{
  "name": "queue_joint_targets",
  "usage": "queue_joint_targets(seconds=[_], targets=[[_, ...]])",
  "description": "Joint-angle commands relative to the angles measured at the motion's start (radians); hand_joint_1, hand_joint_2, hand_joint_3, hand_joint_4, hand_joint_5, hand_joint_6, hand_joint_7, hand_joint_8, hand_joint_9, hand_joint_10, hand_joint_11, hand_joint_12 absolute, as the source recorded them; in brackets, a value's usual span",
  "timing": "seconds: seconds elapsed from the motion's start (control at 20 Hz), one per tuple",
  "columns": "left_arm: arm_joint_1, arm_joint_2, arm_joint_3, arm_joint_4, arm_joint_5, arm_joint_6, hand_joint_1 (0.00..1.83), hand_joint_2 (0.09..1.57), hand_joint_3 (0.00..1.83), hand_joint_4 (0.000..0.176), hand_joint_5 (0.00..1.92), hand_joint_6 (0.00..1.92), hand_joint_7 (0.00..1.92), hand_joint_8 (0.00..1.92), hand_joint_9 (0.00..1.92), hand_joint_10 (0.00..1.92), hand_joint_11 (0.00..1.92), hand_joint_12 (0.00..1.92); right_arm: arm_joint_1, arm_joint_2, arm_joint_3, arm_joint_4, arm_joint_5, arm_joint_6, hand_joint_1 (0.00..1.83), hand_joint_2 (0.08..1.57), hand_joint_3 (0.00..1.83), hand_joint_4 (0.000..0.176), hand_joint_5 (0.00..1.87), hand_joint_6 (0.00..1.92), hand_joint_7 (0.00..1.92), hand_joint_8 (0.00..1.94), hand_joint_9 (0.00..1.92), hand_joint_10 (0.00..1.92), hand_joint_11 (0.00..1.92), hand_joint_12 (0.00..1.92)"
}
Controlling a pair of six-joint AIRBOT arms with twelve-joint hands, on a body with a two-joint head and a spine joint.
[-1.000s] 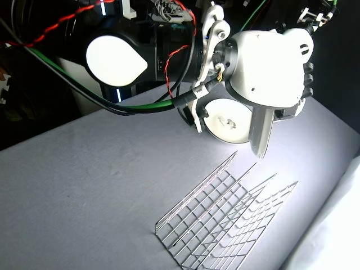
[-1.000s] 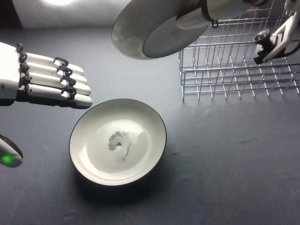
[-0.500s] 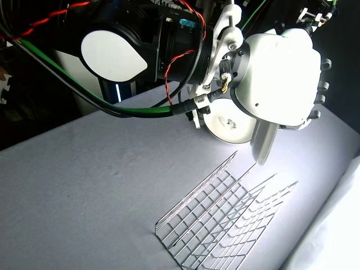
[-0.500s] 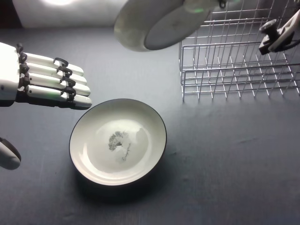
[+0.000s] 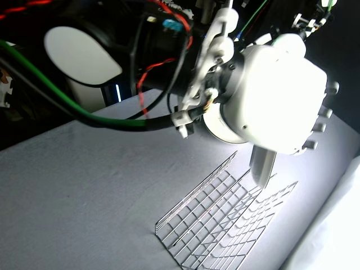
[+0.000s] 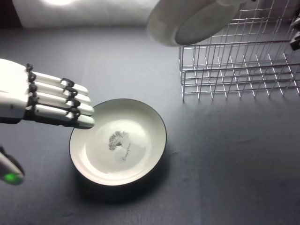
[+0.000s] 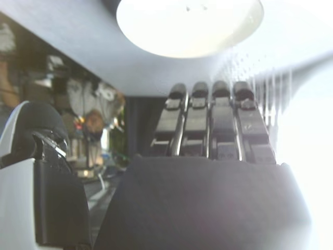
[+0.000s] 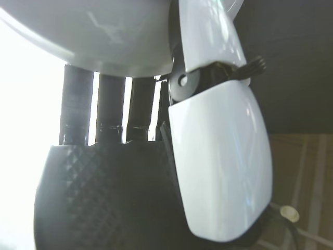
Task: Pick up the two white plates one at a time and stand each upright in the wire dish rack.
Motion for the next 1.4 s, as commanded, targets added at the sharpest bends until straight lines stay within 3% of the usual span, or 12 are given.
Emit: queue_joint_targets(seconds=[0.0,0.3,0.9,1.0,1.05,1.1,1.15,1.35], targets=[[0.005,-0.002,-0.005,-0.077,-0.016,0.002,0.00,1.05,0.00,0.000,0.03,0.01,0.00,0.00,0.00,0.00,0.00,0.00,0.020,0.017,0.002,0.009,0.121,0.010,1.39,1.07,0.00,0.000,0.99,0.93,1.07,0.85,1.01,0.99,0.92,1.06],[0.066,-0.039,-0.020,-0.107,0.061,0.011,0.00,1.05,0.00,0.000,0.02,0.01,0.00,0.00,0.00,0.00,0.00,0.00,0.028,0.058,0.003,-0.058,0.053,0.010,1.39,1.06,0.00,0.000,0.98,0.93,1.09,0.81,1.06,0.95,0.93,1.08],[0.089,-0.073,-0.030,-0.123,0.159,0.089,0.00,1.06,0.00,0.000,0.02,0.01,0.00,0.00,0.00,0.00,0.00,0.00,0.045,0.061,0.088,-0.148,-0.036,0.010,1.39,1.08,0.00,0.000,1.00,0.90,1.03,0.87,1.01,1.05,0.85,1.21],[0.098,-0.077,-0.029,-0.123,0.172,0.113,0.00,1.06,0.01,0.000,0.01,0.00,0.00,0.00,0.00,0.00,0.00,0.00,0.045,0.071,0.096,-0.155,-0.043,0.010,1.39,1.07,0.00,0.000,1.01,0.87,1.05,0.84,1.03,1.03,0.86,1.22],[0.099,-0.078,-0.028,-0.123,0.172,0.117,0.00,1.06,0.01,0.000,0.02,0.00,0.00,0.00,0.00,0.00,0.00,0.00,0.045,0.076,0.098,-0.158,-0.044,0.010,1.27,1.08,0.00,0.000,1.01,0.89,1.09,0.86,1.03,0.76,0.87,1.23],[0.100,-0.079,-0.028,-0.123,0.172,0.121,0.00,1.06,0.01,0.000,0.03,0.01,0.00,0.00,0.00,0.00,0.00,0.00,0.043,0.080,0.100,-0.160,-0.047,0.010,1.36,1.08,0.01,0.000,0.97,0.93,1.05,0.88,1.02,0.98,0.87,1.24],[0.101,-0.079,-0.028,-0.123,0.172,0.129,0.00,1.05,0.00,0.000,0.00,0.00,0.00,0.00,0.00,0.00,0.00,0.00,0.035,0.086,0.105,-0.160,-0.047,0.010,1.38,1.09,0.00,0.000,0.95,0.97,1.02,0.93,1.00,1.05,0.85,1.25],[0.102,-0.086,-0.024,-0.123,0.183,0.140,0.00,1.06,0.00,0.000,0.02,0.01,0.00,0.00,0.00,0.00,0.00,0.00,-0.004,0.106,0.110,-0.160,-0.038,0.011,1.38,1.08,0.00,0.000,0.98,0.95,1.03,0.86,1.03,1.01,0.88,1.16]])
